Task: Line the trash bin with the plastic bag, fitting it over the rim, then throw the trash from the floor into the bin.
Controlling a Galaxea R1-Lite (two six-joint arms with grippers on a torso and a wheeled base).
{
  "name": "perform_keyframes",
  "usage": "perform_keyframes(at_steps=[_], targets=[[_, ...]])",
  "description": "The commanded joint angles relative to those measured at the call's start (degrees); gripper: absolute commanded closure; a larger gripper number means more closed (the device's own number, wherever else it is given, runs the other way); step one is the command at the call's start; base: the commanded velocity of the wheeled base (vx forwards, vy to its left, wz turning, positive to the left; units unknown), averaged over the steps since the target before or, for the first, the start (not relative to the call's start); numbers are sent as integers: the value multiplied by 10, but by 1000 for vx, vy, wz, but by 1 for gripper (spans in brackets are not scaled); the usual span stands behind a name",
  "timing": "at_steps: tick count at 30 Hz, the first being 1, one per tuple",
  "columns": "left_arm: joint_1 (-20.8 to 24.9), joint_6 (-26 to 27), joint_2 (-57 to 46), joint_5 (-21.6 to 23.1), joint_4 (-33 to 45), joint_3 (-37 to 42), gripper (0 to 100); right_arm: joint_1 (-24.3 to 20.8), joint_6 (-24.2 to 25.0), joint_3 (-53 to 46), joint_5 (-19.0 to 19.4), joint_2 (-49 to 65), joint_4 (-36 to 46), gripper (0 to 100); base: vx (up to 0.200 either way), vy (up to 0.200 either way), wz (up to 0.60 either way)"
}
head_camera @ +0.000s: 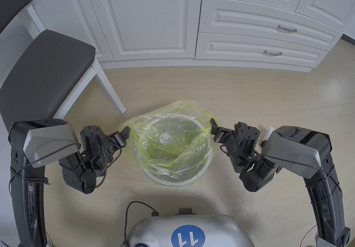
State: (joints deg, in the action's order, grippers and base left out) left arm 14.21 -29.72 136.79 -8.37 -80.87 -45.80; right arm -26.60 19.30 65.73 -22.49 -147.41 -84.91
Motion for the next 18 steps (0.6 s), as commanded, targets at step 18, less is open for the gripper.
perform_keyframes(at_steps=[18], targets=[[-16,7,-114,47,140,51,0,1,-10,-62,8,31,8,0,0,0,0]])
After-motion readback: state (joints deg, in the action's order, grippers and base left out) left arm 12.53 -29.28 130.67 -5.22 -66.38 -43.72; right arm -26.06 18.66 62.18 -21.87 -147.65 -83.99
